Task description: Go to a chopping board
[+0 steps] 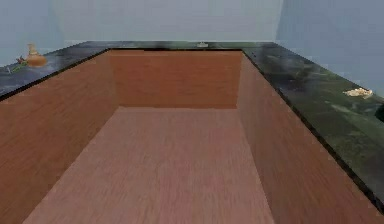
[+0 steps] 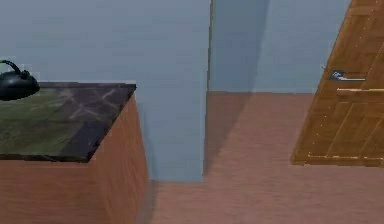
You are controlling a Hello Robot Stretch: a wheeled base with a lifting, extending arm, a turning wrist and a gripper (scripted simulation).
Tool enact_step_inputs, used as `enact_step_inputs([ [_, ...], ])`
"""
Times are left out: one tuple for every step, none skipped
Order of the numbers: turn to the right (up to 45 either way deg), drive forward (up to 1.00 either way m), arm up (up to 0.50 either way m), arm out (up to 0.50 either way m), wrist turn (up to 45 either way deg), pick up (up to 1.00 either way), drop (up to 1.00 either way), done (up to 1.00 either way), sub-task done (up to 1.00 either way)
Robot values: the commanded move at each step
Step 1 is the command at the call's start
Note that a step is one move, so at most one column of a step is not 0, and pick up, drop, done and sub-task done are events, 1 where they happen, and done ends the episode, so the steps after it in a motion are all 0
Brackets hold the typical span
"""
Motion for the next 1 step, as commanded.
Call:
enact_step_inputs([
  [0.0,1.0,0.0,0.0,0.0,0.0,0.0,0.0,0.0],
])
